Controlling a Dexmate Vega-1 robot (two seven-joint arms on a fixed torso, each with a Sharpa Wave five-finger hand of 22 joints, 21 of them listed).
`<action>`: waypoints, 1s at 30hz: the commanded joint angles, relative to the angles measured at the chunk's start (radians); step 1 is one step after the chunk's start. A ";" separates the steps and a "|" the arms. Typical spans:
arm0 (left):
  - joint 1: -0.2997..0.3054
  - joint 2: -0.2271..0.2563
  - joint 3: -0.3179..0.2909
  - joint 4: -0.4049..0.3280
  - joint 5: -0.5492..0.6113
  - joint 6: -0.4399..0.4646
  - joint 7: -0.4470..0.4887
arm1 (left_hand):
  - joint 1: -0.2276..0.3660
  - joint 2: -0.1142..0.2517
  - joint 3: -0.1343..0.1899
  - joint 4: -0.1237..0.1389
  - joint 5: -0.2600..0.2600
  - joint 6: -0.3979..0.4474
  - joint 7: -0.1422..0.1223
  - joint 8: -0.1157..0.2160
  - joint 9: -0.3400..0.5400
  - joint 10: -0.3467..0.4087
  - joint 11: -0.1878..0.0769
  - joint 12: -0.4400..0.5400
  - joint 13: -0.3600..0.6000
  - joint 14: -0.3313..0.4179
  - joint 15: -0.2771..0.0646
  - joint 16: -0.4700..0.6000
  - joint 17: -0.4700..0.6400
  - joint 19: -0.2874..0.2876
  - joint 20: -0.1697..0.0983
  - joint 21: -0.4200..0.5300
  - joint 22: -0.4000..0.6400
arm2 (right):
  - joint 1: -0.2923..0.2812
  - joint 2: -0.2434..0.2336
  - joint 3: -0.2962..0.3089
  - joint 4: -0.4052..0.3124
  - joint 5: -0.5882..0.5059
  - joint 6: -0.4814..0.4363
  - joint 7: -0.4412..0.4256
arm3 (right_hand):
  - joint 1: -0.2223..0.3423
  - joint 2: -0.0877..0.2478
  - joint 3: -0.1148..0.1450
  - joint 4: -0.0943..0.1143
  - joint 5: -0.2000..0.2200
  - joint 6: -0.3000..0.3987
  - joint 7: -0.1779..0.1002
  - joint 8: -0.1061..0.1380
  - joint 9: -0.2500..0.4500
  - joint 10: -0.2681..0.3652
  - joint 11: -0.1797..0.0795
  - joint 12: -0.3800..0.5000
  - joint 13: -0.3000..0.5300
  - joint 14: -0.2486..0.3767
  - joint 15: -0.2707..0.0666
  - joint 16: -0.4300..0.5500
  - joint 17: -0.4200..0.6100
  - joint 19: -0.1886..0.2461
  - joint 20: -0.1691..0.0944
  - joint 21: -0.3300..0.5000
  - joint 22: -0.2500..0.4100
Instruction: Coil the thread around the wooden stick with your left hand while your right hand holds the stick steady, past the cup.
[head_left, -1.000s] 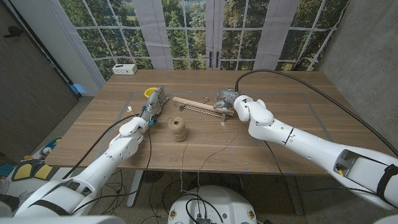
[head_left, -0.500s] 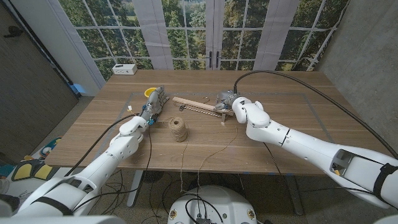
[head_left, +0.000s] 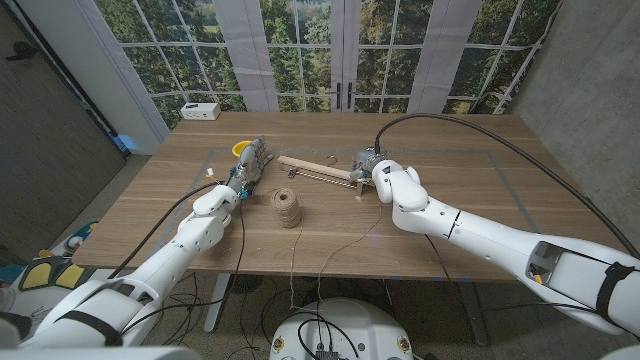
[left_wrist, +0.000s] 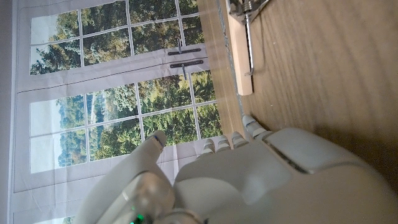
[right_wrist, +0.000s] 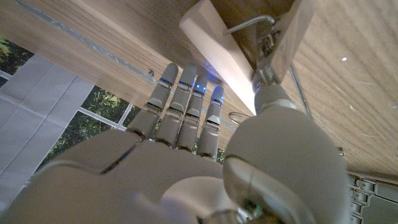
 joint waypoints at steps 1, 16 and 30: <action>-0.005 -0.002 0.001 0.002 0.003 0.000 0.002 | 0.002 0.037 0.006 0.002 0.002 -0.049 0.006 0.000 0.005 -0.083 0.005 0.003 0.006 -0.089 0.006 0.002 0.005 -0.002 0.006 -0.002 0.005 | 0.017 0.016 -0.036 0.038 -0.068 -0.029 0.025 | 0.090 0.037 0.039 -0.010 0.022 0.026 -0.007 0.001 0.003 0.022 0.000 0.017 0.010 0.025 -0.136 -0.002 0.005 0.015 -0.003 0.012 0.003; 0.001 0.003 0.003 -0.019 0.004 0.012 0.011 | 0.000 0.038 0.006 0.003 0.002 -0.048 0.004 0.000 0.005 -0.081 0.005 0.004 0.006 -0.088 0.006 0.002 0.005 -0.001 0.008 -0.004 0.005 | 0.032 0.033 -0.037 0.105 -0.060 -0.022 0.067 | 0.234 0.096 0.089 0.011 -0.015 0.132 -0.019 0.010 0.003 0.104 -0.021 0.040 -0.003 0.131 -0.154 -0.049 -0.044 0.105 -0.081 0.071 0.007; 0.009 0.011 0.006 -0.046 0.011 0.022 0.025 | 0.000 0.038 0.007 0.003 0.002 -0.050 0.002 -0.001 0.005 -0.080 0.006 0.004 0.006 -0.087 0.005 0.002 0.005 0.000 0.009 -0.006 0.005 | -0.068 -0.001 0.088 0.114 0.113 0.063 -0.191 | 0.349 0.148 0.038 0.022 -0.084 0.329 0.020 0.060 0.020 0.326 0.003 0.126 0.026 0.392 -0.158 0.047 0.013 0.149 -0.124 0.180 0.020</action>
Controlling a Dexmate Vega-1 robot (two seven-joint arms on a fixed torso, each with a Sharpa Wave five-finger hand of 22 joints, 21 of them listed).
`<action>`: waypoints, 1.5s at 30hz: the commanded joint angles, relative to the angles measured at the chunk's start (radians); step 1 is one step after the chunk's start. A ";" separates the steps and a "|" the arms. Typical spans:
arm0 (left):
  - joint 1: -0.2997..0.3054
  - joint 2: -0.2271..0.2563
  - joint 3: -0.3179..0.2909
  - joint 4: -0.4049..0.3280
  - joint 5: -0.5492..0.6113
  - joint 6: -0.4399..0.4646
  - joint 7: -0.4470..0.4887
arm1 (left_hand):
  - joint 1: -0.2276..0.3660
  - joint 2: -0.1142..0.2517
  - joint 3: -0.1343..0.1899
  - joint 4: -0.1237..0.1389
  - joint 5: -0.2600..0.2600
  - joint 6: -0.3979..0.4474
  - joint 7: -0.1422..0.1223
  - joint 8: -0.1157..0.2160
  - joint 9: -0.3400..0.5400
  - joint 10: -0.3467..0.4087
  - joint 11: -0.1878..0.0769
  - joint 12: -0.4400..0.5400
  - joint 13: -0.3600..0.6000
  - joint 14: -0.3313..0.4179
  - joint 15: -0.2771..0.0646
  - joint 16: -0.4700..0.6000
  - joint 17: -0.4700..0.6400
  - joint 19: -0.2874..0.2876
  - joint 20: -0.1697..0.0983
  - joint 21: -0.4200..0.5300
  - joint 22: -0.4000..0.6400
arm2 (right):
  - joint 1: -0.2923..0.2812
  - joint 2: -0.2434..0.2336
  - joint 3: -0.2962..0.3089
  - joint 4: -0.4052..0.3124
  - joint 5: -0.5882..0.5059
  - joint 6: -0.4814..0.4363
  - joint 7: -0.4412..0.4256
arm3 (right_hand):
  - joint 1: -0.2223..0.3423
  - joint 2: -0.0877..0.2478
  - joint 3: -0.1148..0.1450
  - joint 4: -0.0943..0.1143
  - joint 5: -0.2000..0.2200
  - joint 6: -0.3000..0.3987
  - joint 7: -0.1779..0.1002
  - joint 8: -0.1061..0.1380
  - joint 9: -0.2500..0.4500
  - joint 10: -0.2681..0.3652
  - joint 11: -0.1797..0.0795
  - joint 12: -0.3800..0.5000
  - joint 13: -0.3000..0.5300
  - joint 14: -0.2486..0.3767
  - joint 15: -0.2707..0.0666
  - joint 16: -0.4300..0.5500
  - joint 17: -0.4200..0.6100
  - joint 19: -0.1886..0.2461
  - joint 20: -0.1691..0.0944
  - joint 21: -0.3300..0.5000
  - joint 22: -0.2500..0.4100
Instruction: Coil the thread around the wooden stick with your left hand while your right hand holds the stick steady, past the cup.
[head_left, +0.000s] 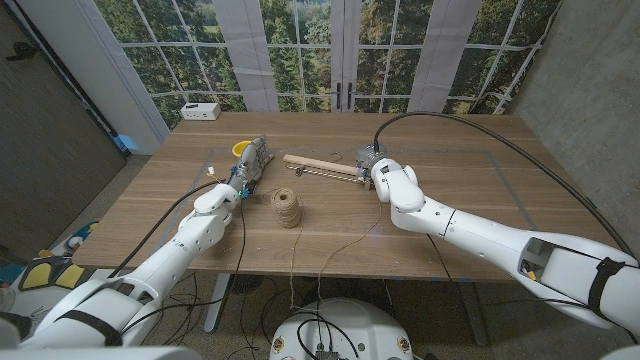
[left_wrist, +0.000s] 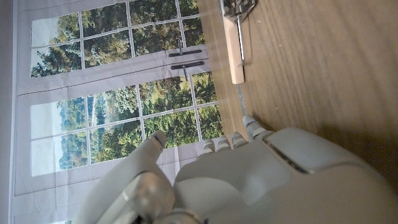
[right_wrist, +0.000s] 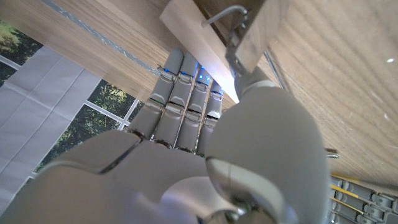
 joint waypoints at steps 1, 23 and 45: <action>0.009 0.007 0.003 -0.029 0.006 0.010 0.013 | 0.000 0.038 0.007 0.003 0.002 -0.051 0.002 -0.001 0.005 -0.079 0.005 0.005 0.006 -0.087 0.005 0.002 0.005 -0.004 0.005 -0.003 0.005 | -0.081 -0.027 0.088 0.007 0.114 0.051 -0.203 | 0.094 0.106 -0.009 0.003 -0.004 0.103 -0.068 0.025 0.017 0.074 -0.058 0.026 0.044 0.145 -0.201 0.017 0.056 -0.004 -0.061 0.014 0.004; 0.096 0.069 0.012 -0.178 0.141 -0.069 0.164 | 0.005 0.041 0.012 -0.004 0.002 -0.011 0.005 0.012 0.005 -0.029 0.004 0.020 0.005 -0.036 0.008 0.014 0.003 0.032 0.018 0.001 0.005 | -0.253 -0.070 0.174 -0.118 0.066 0.060 -0.649 | 0.127 0.130 -0.062 0.020 0.027 0.073 -0.100 0.058 0.127 0.045 -0.085 0.116 0.178 0.118 -0.207 0.035 0.209 -0.136 -0.073 0.058 0.014; 0.192 0.189 0.002 -0.338 0.321 -0.135 0.270 | 0.053 -0.120 -0.043 -0.120 -0.029 0.221 -0.070 0.026 0.009 0.233 0.003 0.065 0.016 0.270 0.067 0.046 0.010 0.169 0.169 0.011 0.014 | -0.339 -0.078 0.212 -0.221 -0.017 -0.021 -0.734 | 0.136 0.133 -0.071 0.035 0.043 0.067 -0.108 0.086 0.182 0.028 -0.094 0.159 0.246 0.109 -0.209 0.019 0.278 -0.151 -0.079 0.097 0.007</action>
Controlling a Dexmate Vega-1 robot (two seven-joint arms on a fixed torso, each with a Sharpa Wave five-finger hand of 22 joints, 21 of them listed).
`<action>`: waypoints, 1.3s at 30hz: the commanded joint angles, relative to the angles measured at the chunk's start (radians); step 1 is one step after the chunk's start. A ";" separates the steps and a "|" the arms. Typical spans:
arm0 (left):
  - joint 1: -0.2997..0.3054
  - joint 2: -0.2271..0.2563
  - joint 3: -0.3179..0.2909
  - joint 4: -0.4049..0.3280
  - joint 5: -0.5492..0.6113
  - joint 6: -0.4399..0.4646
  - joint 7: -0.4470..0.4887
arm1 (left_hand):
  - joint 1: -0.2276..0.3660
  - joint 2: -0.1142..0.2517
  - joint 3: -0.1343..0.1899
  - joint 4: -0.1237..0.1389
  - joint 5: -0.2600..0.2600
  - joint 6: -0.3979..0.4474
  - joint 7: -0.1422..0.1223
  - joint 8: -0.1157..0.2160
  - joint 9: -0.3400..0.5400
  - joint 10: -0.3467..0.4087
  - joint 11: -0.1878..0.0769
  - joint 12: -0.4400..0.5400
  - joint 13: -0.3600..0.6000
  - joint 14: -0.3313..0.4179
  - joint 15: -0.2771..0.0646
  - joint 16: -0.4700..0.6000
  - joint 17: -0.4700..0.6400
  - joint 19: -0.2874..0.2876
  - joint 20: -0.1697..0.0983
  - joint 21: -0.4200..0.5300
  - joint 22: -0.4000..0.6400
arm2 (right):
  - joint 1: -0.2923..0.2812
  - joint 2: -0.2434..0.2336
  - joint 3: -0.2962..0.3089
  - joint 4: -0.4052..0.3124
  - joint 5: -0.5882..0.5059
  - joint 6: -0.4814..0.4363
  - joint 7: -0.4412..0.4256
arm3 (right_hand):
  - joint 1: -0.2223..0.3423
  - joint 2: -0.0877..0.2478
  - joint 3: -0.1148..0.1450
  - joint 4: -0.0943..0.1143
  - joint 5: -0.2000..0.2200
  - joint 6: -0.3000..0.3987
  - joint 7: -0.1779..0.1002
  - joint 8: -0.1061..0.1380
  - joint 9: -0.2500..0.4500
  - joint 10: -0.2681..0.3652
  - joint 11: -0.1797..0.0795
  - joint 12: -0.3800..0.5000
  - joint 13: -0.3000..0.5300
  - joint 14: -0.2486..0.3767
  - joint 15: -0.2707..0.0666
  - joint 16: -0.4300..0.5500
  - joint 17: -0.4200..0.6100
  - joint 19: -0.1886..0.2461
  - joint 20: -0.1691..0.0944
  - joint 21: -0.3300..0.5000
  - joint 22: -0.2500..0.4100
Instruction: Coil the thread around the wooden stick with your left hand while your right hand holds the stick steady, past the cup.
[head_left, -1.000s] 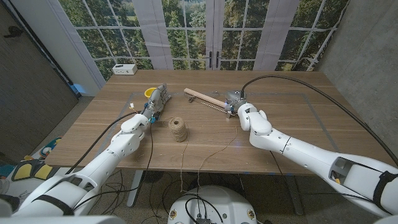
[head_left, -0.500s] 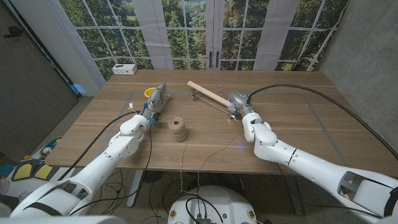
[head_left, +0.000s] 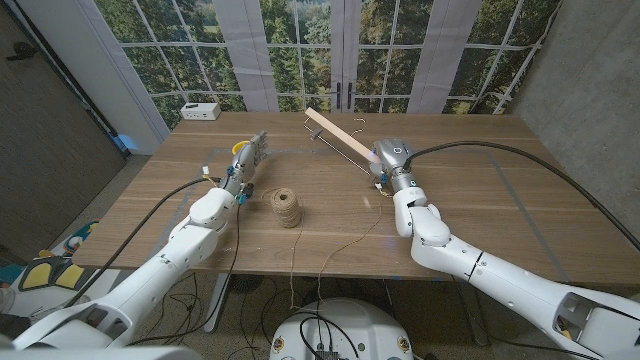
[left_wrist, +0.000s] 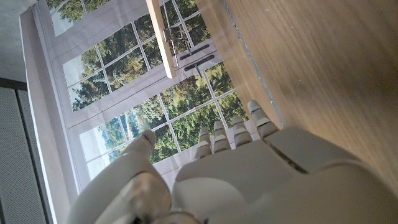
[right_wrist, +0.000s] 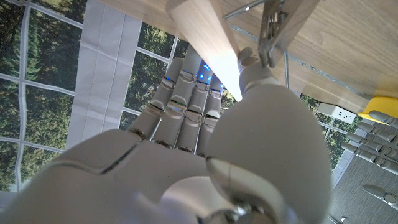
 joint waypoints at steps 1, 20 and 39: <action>0.041 0.080 0.000 -0.080 0.107 -0.037 0.031 | 0.021 -0.030 -0.004 -0.036 -0.004 0.024 -0.010 0.007 0.003 0.032 -0.006 0.008 0.006 0.052 -0.013 0.013 0.005 0.024 0.002 0.002 0.005 | -0.046 0.000 0.017 -0.054 -0.048 -0.040 -0.039 | 0.134 0.136 0.005 0.008 0.008 0.086 -0.088 0.013 0.137 0.059 -0.062 0.012 0.137 0.069 -0.152 -0.004 0.014 -0.002 -0.096 0.013 -0.001; 0.107 0.252 -0.023 -0.245 0.300 0.020 0.072 | 0.166 -0.128 -0.030 -0.185 -0.013 0.020 -0.029 -0.006 0.008 0.082 -0.026 0.003 0.015 0.248 -0.098 0.034 0.010 0.172 0.011 0.035 0.011 | -0.077 0.041 0.004 -0.095 -0.131 -0.155 -0.032 | 0.137 0.134 0.003 0.014 0.015 0.084 -0.086 0.019 0.149 0.058 -0.062 0.026 0.157 0.073 -0.151 -0.017 0.049 -0.005 -0.094 0.038 -0.007; 0.055 0.411 0.009 -0.337 0.383 0.039 -0.150 | 0.240 -0.204 -0.077 -0.217 0.014 0.001 -0.109 -0.009 0.010 0.047 -0.018 -0.016 0.025 0.222 -0.087 0.005 0.017 0.172 -0.031 0.019 0.009 | -0.084 0.071 -0.018 -0.103 -0.187 -0.223 -0.011 | 0.138 0.131 0.000 0.018 0.019 0.085 -0.089 0.018 0.148 0.059 -0.061 0.029 0.158 0.076 -0.151 -0.032 0.077 -0.011 -0.097 0.058 -0.011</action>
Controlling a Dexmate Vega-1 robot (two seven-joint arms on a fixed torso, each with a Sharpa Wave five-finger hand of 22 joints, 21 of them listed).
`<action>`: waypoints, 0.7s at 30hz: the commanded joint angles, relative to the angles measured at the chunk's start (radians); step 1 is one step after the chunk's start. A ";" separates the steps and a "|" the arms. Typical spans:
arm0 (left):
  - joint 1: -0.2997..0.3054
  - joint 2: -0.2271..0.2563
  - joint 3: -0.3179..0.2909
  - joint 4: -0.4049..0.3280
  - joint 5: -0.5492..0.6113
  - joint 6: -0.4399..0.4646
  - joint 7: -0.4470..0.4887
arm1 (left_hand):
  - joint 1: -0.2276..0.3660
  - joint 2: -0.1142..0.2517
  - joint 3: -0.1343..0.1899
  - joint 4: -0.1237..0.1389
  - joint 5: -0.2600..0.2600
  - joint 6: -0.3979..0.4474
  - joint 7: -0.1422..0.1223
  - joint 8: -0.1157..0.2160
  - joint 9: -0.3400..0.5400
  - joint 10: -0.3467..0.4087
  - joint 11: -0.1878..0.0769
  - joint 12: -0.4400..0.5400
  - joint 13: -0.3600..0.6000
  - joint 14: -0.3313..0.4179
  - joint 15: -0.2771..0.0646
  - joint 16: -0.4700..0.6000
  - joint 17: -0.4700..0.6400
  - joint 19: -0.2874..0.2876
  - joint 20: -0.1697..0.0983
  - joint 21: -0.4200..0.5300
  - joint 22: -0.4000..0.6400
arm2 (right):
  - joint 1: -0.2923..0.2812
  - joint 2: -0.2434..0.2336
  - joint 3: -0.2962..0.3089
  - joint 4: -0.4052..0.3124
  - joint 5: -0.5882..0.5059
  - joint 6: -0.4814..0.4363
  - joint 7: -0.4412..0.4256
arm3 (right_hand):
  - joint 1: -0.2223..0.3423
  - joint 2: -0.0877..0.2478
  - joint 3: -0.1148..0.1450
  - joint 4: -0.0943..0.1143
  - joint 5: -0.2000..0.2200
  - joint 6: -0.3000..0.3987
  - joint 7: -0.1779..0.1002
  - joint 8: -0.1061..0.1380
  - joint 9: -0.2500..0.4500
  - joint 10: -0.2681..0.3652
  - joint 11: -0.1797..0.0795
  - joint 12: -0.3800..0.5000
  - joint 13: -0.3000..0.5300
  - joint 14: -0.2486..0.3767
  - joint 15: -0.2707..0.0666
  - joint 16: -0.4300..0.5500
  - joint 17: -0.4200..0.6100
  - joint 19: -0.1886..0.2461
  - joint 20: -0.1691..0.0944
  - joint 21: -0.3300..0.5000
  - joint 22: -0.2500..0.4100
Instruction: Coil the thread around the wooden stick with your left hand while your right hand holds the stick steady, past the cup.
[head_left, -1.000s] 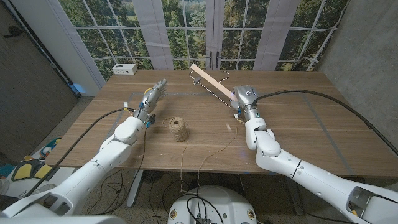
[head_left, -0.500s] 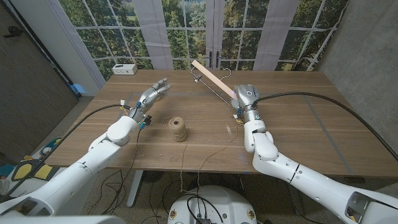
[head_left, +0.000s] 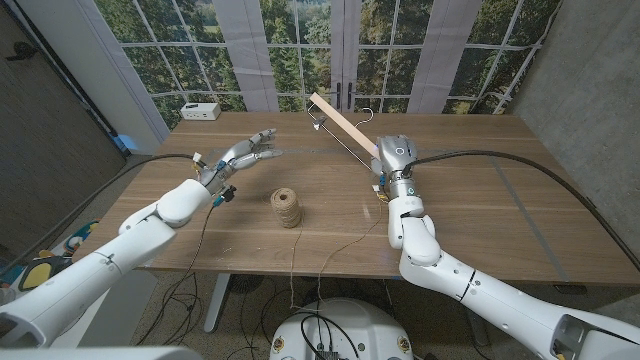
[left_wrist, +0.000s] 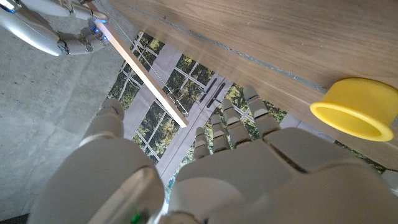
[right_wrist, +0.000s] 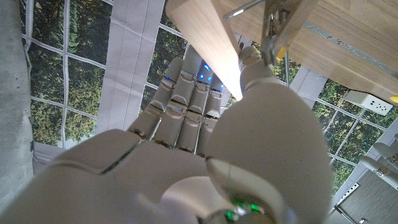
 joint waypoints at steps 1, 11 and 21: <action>-0.032 0.114 0.020 -0.089 0.062 0.044 -0.139 | 0.018 -0.023 -0.024 -0.001 0.018 -0.002 -0.048 -0.001 0.005 0.001 -0.007 0.003 0.008 0.013 -0.022 -0.002 0.004 0.013 -0.028 -0.003 0.003 | -0.005 0.017 -0.012 -0.004 -0.031 -0.037 0.011 | 0.133 0.136 0.008 0.010 0.008 0.084 -0.089 0.004 0.144 0.060 -0.062 0.007 0.157 0.071 -0.146 -0.003 0.008 -0.008 -0.095 0.012 0.002; -0.044 0.184 0.025 -0.169 0.075 0.088 -0.239 | 0.039 -0.037 -0.062 -0.004 0.044 -0.006 -0.096 0.000 0.005 0.004 -0.005 0.005 0.015 0.017 -0.052 -0.004 0.009 0.034 -0.030 -0.002 0.002 | 0.003 0.024 -0.023 -0.007 -0.054 -0.051 0.028 | 0.135 0.135 0.008 0.010 0.010 0.088 -0.086 0.003 0.141 0.061 -0.063 0.007 0.155 0.075 -0.146 -0.010 0.021 -0.011 -0.094 0.022 0.000; -0.005 0.266 0.009 -0.310 0.142 0.192 -0.254 | 0.068 -0.039 -0.101 -0.008 0.074 -0.023 -0.101 -0.004 0.006 0.026 0.008 0.016 0.026 0.011 -0.038 -0.004 0.016 0.055 -0.043 -0.001 0.001 | 0.000 0.023 -0.028 -0.013 -0.069 -0.051 0.038 | 0.135 0.134 0.006 0.011 0.011 0.089 -0.087 0.002 0.139 0.063 -0.060 0.006 0.153 0.079 -0.145 -0.016 0.034 -0.015 -0.096 0.030 -0.001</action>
